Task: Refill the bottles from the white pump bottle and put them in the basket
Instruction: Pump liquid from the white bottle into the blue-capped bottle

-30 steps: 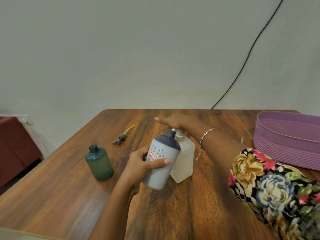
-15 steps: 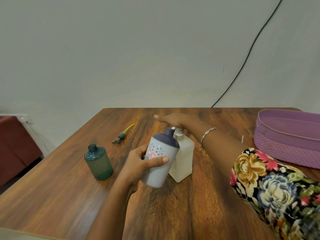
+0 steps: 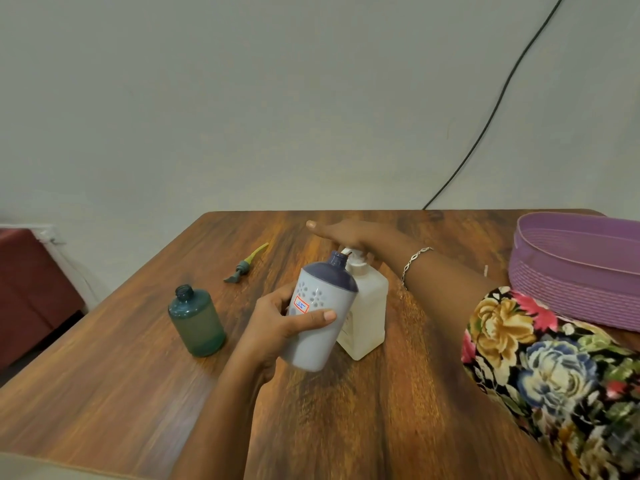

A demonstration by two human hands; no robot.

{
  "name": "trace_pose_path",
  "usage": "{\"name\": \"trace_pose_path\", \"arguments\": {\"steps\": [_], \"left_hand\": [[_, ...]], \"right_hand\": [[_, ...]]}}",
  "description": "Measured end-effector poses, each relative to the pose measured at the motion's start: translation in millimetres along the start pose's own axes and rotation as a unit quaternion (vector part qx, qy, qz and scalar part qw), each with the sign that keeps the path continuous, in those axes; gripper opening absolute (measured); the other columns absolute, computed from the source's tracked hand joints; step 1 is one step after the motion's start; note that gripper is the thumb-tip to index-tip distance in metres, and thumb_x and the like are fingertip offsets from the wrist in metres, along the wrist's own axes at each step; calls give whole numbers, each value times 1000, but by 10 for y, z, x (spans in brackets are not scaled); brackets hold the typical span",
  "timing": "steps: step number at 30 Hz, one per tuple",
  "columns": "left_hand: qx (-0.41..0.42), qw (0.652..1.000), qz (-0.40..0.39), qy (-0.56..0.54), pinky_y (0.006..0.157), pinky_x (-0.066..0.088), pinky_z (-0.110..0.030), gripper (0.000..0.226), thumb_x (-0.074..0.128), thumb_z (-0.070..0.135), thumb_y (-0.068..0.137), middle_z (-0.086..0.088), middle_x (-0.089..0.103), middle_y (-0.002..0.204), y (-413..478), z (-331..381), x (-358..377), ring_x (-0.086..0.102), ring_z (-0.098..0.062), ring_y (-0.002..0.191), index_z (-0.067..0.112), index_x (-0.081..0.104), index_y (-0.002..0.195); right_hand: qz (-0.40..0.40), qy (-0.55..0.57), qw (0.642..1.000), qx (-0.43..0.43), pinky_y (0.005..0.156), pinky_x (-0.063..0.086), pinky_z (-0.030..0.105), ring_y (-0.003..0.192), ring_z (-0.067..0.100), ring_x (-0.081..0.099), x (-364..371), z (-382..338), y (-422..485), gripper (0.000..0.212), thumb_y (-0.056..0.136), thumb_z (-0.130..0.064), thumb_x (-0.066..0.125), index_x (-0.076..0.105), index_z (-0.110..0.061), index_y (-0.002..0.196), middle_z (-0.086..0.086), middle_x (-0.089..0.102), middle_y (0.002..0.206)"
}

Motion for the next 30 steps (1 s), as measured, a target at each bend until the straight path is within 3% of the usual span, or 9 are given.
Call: {"name": "trace_pose_path", "arguments": {"steps": [4,8,9,12,17,20,23,27,30], "left_hand": [[-7,1000,3,0,71,57,-35,58,84,32,47,-6,73,94,-24,-12,1,69,-24,87,15,68,100],[-8,1000,-3,8,72,57,-34,54,82,27,54,-5,72,96,-31,20,8,68,-22,87,15,66,104],[-8,1000,-6,10,71,57,-33,55,85,27,54,-5,72,96,-37,26,18,68,-21,87,15,66,104],[-9,1000,-10,15,72,56,-33,54,86,30,56,-5,71,97,-50,31,22,67,-22,88,16,65,104],[-2,1000,-6,23,79,57,-39,72,81,44,41,-4,72,97,-25,10,3,68,-22,89,16,66,106],[0,1000,-1,24,80,56,-40,74,80,45,40,-5,71,98,-21,2,-13,68,-23,90,16,65,106],[-2,1000,-3,29,80,56,-39,66,81,39,47,-5,71,99,-23,9,-9,67,-23,91,15,65,107],[3,1000,0,25,75,57,-36,71,81,43,41,-4,73,94,-43,8,-34,69,-21,86,14,66,104],[6,1000,0,10,74,57,-39,66,83,39,41,-7,73,93,-41,1,-6,70,-24,84,13,69,100]], "right_hand": [[-7,8,1000,3,82,38,37,122,33,46,47,-1,-31,75,93,-62,24,40,-5,139,15,43,141],[-34,75,996,16,61,42,29,81,21,54,27,30,-32,84,87,-72,25,56,-2,123,16,54,117],[-34,82,996,18,60,43,29,79,21,54,16,40,-34,86,86,-73,25,57,-1,121,17,54,116],[-26,76,997,13,68,46,30,88,24,59,17,41,-35,84,87,-72,26,59,0,117,21,55,118],[0,21,1000,5,91,38,37,127,33,42,44,49,-16,74,94,-60,25,38,-2,140,17,38,145],[-2,35,999,4,90,42,38,123,32,46,53,33,-9,77,93,-63,25,46,-1,133,16,41,142],[-10,77,997,5,75,45,34,106,26,46,18,33,-7,81,89,-69,25,50,-4,131,16,41,141],[-7,74,997,4,79,46,36,114,27,48,-16,14,-21,84,87,-72,24,51,-5,130,15,43,138],[13,41,999,-4,72,45,33,101,24,50,-24,10,-55,80,90,-67,24,49,-4,133,14,45,138]]}}
Point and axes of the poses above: each hand's wrist, its own y-axis towards the middle knuckle, its own x-axis out of the palm, z = x × y, the point moved 9 cm from there along y, towards the middle knuckle
